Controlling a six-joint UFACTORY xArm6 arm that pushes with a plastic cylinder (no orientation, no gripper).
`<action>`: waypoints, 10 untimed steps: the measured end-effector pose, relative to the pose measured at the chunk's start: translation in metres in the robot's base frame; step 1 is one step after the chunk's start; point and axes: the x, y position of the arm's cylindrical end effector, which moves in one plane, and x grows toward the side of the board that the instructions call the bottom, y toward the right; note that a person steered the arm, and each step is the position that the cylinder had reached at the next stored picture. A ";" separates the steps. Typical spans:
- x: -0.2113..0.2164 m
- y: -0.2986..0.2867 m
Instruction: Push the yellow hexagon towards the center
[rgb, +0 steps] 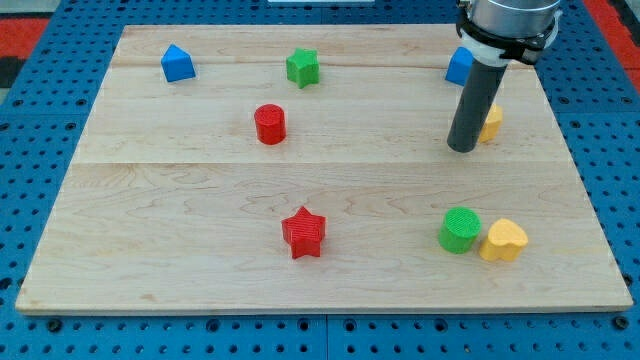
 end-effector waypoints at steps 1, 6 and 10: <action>0.021 0.005; -0.042 0.020; -0.068 -0.033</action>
